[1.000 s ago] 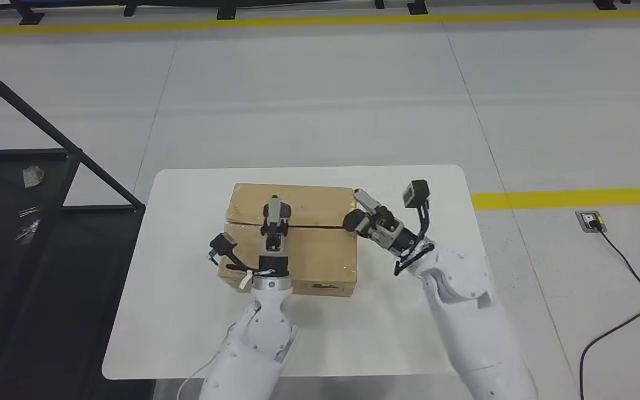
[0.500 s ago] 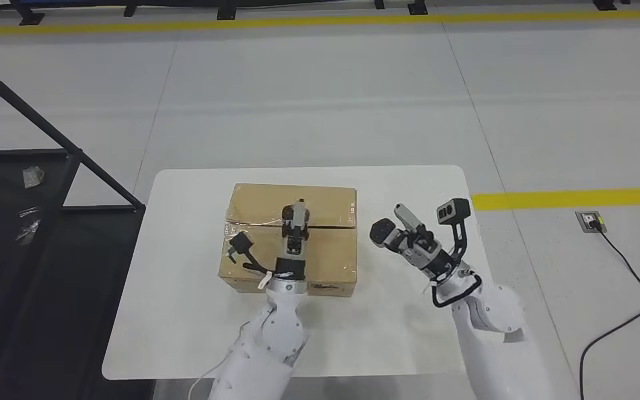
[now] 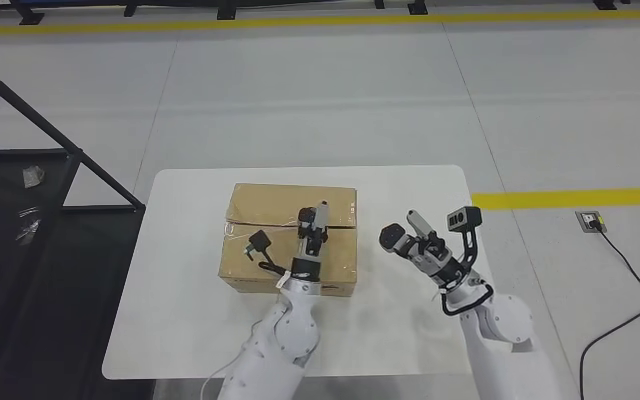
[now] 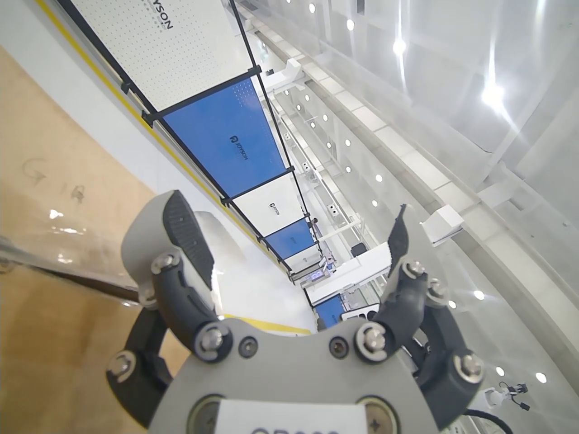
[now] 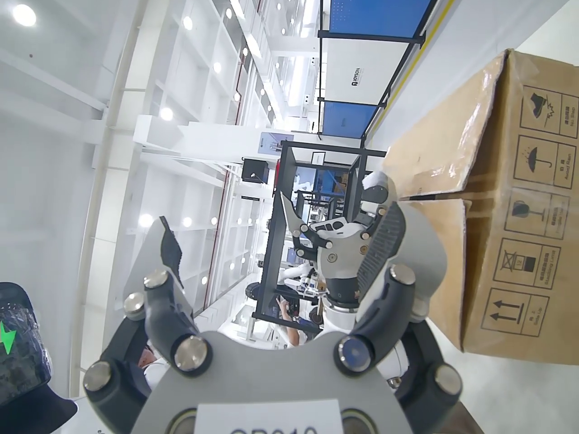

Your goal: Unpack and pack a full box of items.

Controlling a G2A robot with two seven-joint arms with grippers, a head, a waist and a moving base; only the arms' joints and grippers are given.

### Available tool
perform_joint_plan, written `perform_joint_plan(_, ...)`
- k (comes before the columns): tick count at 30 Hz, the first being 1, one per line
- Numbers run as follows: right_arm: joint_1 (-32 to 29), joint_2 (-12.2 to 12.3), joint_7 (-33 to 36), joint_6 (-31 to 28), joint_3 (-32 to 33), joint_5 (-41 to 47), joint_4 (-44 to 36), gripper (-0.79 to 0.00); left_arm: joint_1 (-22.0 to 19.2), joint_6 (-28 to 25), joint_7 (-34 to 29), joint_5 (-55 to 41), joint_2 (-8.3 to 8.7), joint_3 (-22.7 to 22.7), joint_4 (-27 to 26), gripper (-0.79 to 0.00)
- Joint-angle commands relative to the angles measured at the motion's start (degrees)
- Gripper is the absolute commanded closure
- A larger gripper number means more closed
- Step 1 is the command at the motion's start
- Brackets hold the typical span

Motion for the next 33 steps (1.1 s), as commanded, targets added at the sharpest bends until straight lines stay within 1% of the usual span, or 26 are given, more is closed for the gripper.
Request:
perform_joint_plan(1, -0.3, 0.2, -0.1, -0.2, 0.2, 0.2, -0.2, -0.785, -0.5, 0.3, -0.1, 0.3, -0.34, 0.6, 0.9, -0.785)
perform_joint_plan(8, -0.9, 0.6, -0.5, -0.6, 0.2, 0.8, -0.3, -0.785, -0.5, -0.2, -1.0, 2.1, -1.05, 1.9, 2.1, -0.785)
perform_joint_plan(13, -0.5, 0.9, -0.8, -0.8, -0.1, 1.2, 0.3, -0.785, 0.5, -1.0, -3.1, 1.8, -1.17, 1.6, 0.4, -0.785)
perform_joint_plan(14, -0.4, 1.0, -1.1, -0.8, -0.2, 1.1, 0.5, -0.785, 0.8, -1.1, -3.5, 1.0, -1.16, 1.2, -0.6, -0.785)
perform_joint_plan(16, 0.0, 1.0, -1.8, -1.0, -0.4, 0.9, 0.5, -0.785, 2.0, -0.6, -6.7, -3.5, -1.1, 0.2, -4.1, -0.785)
perform_joint_plan(19, 0.6, 1.1, -3.3, -1.4, -0.6, 0.6, 0.0, -0.785, 5.0, 1.1, -11.6, -8.9, -0.47, -2.9, -12.4, -0.785)
perform_joint_plan(23, 1.9, 1.2, -4.0, -0.5, -1.7, -0.2, -1.5, -0.785, 10.5, 4.1, -18.0, -15.2, 0.88, -9.7, -25.0, -0.785)
perform_joint_plan(25, 3.3, 1.3, -4.1, 0.6, -2.7, -1.0, -2.0, -0.785, 13.2, 6.1, -21.9, -19.3, 1.66, -14.4, -30.7, -0.785)
perform_joint_plan(27, 5.2, 1.3, -4.7, 2.2, -3.9, -2.8, -1.9, -0.785, 15.5, 7.8, -24.7, -24.0, 2.35, -19.8, -34.9, -0.785)
perform_joint_plan(30, 8.9, 1.1, -4.5, 4.9, -6.5, -3.5, -0.6, -0.785, 17.3, 12.1, -28.7, -33.4, 3.26, -28.5, -38.6, -0.785)
perform_joint_plan(31, 10.4, 1.0, -4.4, 6.0, -7.5, -3.9, 0.5, -0.785, 17.6, 13.1, -30.0, -35.6, 3.59, -31.6, -38.9, -0.785)
perform_joint_plan(33, 13.7, 0.7, -4.9, 8.0, -9.7, -5.0, 3.4, -0.785, 17.7, 13.8, -31.8, -36.8, 4.26, -37.2, -37.4, -0.785)
